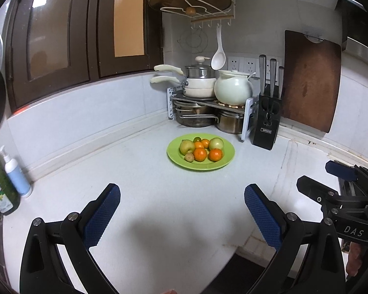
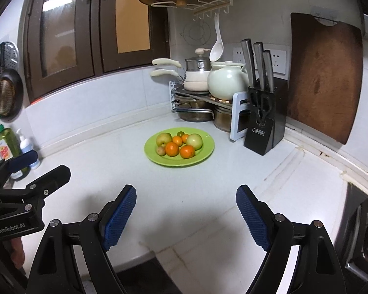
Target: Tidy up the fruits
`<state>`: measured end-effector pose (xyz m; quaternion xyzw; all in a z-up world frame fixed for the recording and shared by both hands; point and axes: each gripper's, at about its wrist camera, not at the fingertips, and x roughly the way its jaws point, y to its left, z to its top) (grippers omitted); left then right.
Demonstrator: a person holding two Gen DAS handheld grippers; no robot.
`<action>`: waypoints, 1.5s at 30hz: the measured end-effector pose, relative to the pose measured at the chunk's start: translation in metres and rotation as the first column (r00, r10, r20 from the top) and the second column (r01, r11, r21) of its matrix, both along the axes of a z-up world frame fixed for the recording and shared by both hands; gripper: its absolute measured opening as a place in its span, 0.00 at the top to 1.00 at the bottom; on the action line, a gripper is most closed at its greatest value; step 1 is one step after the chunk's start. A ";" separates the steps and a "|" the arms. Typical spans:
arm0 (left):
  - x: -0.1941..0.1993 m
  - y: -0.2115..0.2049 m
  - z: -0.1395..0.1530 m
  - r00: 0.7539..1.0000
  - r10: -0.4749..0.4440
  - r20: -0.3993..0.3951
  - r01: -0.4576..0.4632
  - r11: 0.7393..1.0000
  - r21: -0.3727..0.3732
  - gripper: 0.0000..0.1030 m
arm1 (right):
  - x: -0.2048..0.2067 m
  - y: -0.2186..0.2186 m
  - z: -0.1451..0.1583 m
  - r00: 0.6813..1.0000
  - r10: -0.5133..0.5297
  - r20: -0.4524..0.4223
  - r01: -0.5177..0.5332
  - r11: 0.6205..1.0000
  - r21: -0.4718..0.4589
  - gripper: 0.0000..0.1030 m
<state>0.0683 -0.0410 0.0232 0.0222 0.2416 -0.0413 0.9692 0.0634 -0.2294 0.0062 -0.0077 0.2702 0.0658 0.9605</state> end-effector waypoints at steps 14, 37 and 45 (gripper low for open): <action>-0.051 -0.010 0.003 1.000 0.023 0.021 -0.023 1.000 0.000 0.00 | -0.050 -0.007 0.006 0.999 0.022 0.026 -0.022 1.000 -0.012 0.16; -0.076 -0.022 0.004 0.999 0.020 0.031 -0.020 1.000 -0.001 0.00 | -0.077 -0.017 0.006 0.999 0.036 0.037 -0.036 0.999 -0.011 0.16; -0.077 -0.023 0.004 0.999 0.018 0.032 -0.018 1.000 -0.003 0.00 | -0.079 -0.016 0.007 0.999 0.035 0.041 -0.035 0.999 -0.013 0.16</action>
